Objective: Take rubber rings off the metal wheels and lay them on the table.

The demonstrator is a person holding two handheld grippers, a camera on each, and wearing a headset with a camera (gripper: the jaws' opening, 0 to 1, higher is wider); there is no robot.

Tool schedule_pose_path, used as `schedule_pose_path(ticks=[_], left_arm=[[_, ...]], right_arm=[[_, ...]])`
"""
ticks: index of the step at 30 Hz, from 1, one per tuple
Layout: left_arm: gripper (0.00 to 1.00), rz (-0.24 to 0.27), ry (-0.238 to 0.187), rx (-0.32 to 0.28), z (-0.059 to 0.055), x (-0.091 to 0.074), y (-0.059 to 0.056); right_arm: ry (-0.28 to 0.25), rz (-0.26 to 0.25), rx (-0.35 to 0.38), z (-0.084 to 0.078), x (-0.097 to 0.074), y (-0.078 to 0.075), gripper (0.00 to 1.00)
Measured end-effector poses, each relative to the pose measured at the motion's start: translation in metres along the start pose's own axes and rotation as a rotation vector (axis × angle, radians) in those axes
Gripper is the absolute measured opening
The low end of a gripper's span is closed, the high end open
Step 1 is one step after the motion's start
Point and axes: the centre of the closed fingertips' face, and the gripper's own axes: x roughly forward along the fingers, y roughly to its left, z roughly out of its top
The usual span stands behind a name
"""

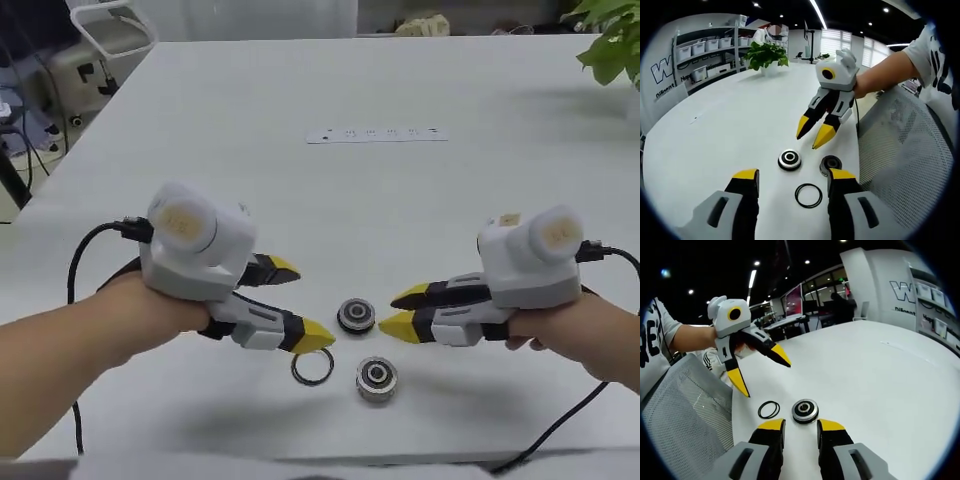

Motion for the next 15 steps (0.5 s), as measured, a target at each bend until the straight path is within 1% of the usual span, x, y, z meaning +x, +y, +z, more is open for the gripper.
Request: schedule_pose_path(ticks=[5,11,13,15], left_arm=[[0.46,-0.005,0.017,0.013,-0.002,0.01,0.002],[0.44,-0.017,0.029,0.017,0.0,0.019,0.001],[0.43,-0.021,0.034,0.018,-0.001,0.023,0.003],[0.42,-0.024,0.039,0.019,-0.001,0.027,0.003]], right_arm=[[0.001,-0.002,0.003,-0.002,0.0,-0.002,0.24],[0.006,0.001,-0.003,-0.003,0.001,-0.001,0.24],[0.008,0.002,-0.002,-0.004,0.001,-0.001,0.24],[0.008,0.001,-0.003,-0.004,0.001,-0.001,0.24]])
